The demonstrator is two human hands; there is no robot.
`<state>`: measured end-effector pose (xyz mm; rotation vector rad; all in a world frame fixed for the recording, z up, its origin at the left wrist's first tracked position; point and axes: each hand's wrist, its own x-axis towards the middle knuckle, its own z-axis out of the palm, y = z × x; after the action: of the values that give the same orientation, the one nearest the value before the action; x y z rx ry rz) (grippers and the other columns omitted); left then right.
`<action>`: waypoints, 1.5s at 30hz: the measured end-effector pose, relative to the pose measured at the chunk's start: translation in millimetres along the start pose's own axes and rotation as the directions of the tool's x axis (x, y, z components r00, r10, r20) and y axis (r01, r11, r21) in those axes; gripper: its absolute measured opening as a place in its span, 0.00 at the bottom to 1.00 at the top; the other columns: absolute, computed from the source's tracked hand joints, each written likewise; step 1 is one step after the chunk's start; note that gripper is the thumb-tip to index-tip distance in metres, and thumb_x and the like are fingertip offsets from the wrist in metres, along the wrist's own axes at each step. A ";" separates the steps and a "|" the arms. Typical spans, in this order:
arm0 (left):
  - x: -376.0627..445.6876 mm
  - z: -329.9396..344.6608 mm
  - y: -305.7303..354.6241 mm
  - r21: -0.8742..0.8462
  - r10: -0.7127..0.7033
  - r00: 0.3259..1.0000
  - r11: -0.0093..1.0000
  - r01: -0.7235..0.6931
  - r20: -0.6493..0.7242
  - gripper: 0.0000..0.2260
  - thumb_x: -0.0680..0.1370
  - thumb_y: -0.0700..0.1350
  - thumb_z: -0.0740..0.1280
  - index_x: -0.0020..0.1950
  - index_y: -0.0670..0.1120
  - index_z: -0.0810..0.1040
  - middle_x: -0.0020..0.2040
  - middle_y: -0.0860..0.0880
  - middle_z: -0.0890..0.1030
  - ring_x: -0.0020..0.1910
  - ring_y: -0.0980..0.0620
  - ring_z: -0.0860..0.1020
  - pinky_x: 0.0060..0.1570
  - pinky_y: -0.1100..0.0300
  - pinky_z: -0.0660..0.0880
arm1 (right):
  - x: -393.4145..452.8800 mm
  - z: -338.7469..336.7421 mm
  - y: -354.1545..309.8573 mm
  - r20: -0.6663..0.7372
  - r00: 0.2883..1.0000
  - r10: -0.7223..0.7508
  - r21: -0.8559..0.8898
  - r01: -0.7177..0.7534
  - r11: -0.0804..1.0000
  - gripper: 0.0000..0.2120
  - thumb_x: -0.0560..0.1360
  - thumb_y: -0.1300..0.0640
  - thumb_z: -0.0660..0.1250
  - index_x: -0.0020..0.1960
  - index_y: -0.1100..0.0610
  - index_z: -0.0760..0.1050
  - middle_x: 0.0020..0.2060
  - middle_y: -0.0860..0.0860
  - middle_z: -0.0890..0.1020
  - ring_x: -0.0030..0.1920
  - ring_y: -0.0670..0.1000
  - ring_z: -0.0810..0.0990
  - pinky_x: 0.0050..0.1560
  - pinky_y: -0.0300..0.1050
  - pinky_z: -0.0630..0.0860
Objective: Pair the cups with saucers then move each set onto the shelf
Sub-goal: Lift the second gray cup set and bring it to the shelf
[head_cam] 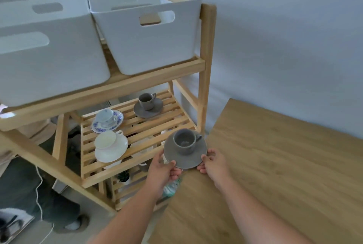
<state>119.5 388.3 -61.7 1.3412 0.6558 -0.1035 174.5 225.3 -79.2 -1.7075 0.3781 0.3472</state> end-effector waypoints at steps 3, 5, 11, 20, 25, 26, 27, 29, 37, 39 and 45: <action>20.2 -19.3 9.9 -0.019 -0.025 0.999 1.000 0.024 -0.027 0.23 0.80 0.34 0.66 0.70 0.52 0.66 0.33 0.40 0.82 0.30 0.48 0.80 0.34 0.54 0.79 | 13.2 23.8 -15.0 0.032 0.999 0.002 -0.014 -0.001 1.000 0.03 0.80 0.63 0.61 0.52 0.58 0.69 0.38 0.62 0.81 0.28 0.52 0.78 0.29 0.41 0.79; 35.3 -29.1 17.6 -0.037 -0.057 0.998 0.998 0.056 -0.036 0.25 0.80 0.34 0.66 0.72 0.54 0.66 0.35 0.39 0.82 0.32 0.48 0.80 0.34 0.53 0.80 | 23.5 38.3 -23.8 0.044 0.999 -0.010 -0.032 0.011 0.999 0.03 0.80 0.64 0.61 0.53 0.59 0.69 0.38 0.62 0.81 0.28 0.53 0.79 0.31 0.43 0.79; 66.8 -46.0 38.9 -0.021 -0.088 0.994 0.996 0.087 -0.070 0.28 0.81 0.34 0.64 0.76 0.54 0.61 0.45 0.36 0.80 0.37 0.46 0.77 0.32 0.58 0.78 | 51.7 72.6 -44.4 0.053 0.999 0.008 -0.130 -0.001 0.991 0.05 0.79 0.62 0.62 0.54 0.56 0.69 0.40 0.62 0.84 0.29 0.53 0.80 0.30 0.44 0.80; 101.9 -63.8 44.2 -0.056 -0.198 0.971 0.980 0.192 -0.135 0.30 0.80 0.33 0.65 0.76 0.56 0.62 0.50 0.35 0.83 0.39 0.45 0.80 0.27 0.60 0.80 | 83.3 109.7 -40.3 0.016 0.998 0.059 -0.176 -0.055 0.983 0.06 0.78 0.60 0.64 0.53 0.53 0.72 0.38 0.57 0.84 0.32 0.54 0.84 0.40 0.52 0.84; 113.0 -68.8 39.0 -0.081 -0.215 0.965 0.975 0.205 -0.147 0.31 0.79 0.34 0.66 0.76 0.57 0.62 0.50 0.36 0.84 0.42 0.45 0.84 0.36 0.55 0.83 | 92.2 118.7 -35.7 0.007 0.999 0.052 -0.159 -0.050 0.986 0.06 0.78 0.60 0.65 0.54 0.51 0.73 0.40 0.57 0.84 0.35 0.56 0.86 0.41 0.55 0.84; 114.1 -69.1 37.9 -0.083 -0.208 0.967 0.977 0.197 -0.151 0.31 0.79 0.34 0.66 0.76 0.56 0.62 0.49 0.36 0.84 0.42 0.45 0.84 0.37 0.55 0.83 | 93.2 119.7 -36.1 0.007 0.999 0.050 -0.153 -0.048 0.987 0.06 0.78 0.59 0.65 0.54 0.51 0.73 0.40 0.57 0.85 0.34 0.55 0.85 0.41 0.54 0.85; 115.4 -69.6 36.7 -0.078 -0.200 0.967 0.979 0.189 -0.156 0.30 0.79 0.35 0.66 0.76 0.56 0.62 0.48 0.37 0.85 0.42 0.45 0.85 0.37 0.55 0.83 | 94.1 120.8 -36.9 0.009 0.999 0.049 -0.150 -0.047 0.988 0.06 0.78 0.59 0.64 0.54 0.52 0.73 0.39 0.57 0.85 0.32 0.53 0.84 0.41 0.53 0.85; 117.5 -69.5 36.6 -0.061 -0.191 0.967 0.981 0.183 -0.168 0.31 0.79 0.36 0.67 0.77 0.56 0.61 0.46 0.39 0.85 0.43 0.46 0.86 0.37 0.56 0.82 | 95.1 121.6 -39.5 0.017 0.999 0.045 -0.150 -0.042 0.988 0.05 0.78 0.60 0.64 0.53 0.52 0.73 0.38 0.57 0.85 0.31 0.51 0.82 0.39 0.48 0.84; 123.6 -67.5 39.1 -0.049 -0.189 0.962 0.982 0.183 -0.195 0.30 0.80 0.37 0.67 0.77 0.57 0.61 0.43 0.43 0.86 0.40 0.48 0.86 0.35 0.57 0.82 | 103.7 125.4 -46.6 0.016 0.998 0.063 -0.181 -0.059 0.982 0.06 0.78 0.60 0.64 0.54 0.52 0.73 0.37 0.57 0.86 0.29 0.49 0.82 0.34 0.43 0.83; 125.0 -67.2 40.3 -0.053 -0.186 0.964 0.982 0.179 -0.192 0.30 0.80 0.38 0.67 0.77 0.58 0.61 0.43 0.43 0.86 0.41 0.48 0.86 0.36 0.57 0.82 | 107.0 127.0 -48.0 0.008 0.998 0.070 -0.179 -0.067 0.982 0.07 0.78 0.60 0.65 0.55 0.52 0.73 0.38 0.58 0.86 0.28 0.49 0.82 0.32 0.41 0.82; 132.8 -69.0 40.7 -0.044 -0.169 0.971 0.986 0.163 -0.168 0.31 0.80 0.37 0.67 0.78 0.58 0.60 0.44 0.42 0.86 0.43 0.46 0.86 0.40 0.54 0.84 | 109.8 129.7 -52.6 -0.013 0.997 0.082 -0.148 -0.083 0.985 0.08 0.78 0.60 0.65 0.57 0.54 0.74 0.39 0.58 0.85 0.28 0.49 0.82 0.31 0.40 0.82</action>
<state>219.5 501.2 -97.6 1.2735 0.9118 -0.1137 293.9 355.4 -101.5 -1.8420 0.4381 0.4399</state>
